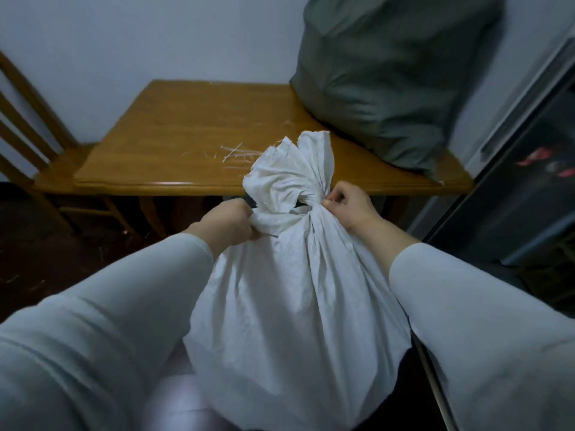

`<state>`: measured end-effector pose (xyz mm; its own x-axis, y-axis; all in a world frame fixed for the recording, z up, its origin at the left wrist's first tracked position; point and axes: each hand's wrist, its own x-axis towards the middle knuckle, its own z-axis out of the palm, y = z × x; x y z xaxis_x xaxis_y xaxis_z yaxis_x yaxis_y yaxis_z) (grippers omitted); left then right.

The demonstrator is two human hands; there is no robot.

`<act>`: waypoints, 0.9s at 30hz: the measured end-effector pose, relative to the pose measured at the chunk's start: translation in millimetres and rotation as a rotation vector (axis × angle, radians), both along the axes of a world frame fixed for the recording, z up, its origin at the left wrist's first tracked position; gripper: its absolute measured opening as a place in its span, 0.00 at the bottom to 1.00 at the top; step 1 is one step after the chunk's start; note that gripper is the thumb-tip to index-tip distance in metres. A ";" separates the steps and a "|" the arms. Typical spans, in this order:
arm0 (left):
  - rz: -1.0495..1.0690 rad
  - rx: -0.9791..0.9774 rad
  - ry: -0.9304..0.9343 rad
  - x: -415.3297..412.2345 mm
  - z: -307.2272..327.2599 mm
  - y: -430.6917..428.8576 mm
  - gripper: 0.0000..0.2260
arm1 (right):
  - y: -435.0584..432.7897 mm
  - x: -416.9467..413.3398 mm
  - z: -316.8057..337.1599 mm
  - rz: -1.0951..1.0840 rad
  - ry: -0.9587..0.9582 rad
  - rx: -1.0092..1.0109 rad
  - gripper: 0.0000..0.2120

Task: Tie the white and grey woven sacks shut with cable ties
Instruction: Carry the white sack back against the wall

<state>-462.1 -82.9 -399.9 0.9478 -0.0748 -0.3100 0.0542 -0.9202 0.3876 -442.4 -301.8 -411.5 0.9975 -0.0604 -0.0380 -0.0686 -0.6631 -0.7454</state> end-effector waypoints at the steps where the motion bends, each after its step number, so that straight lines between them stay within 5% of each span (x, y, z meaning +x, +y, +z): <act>1: -0.030 0.016 -0.003 -3.6 19.1 -5.0 0.06 | -5.2 -5.9 17.7 -0.011 -0.024 -0.001 0.12; 14: -0.248 0.098 -0.454 -45.6 291.6 0.8 0.19 | 2.8 -71.0 309.5 -0.146 -0.508 -0.063 0.15; 18: -0.240 0.124 -0.658 -59.9 383.3 25.0 0.19 | 31.1 -82.4 405.0 -0.180 -0.680 -0.134 0.06; 23: -0.174 0.200 -0.910 -72.2 460.7 64.3 0.16 | 74.0 -78.1 470.6 -0.297 -0.928 0.070 0.04; 27: -0.107 0.293 -1.062 -63.1 490.0 95.9 0.14 | 110.3 -62.6 487.8 -0.355 -1.053 0.220 0.15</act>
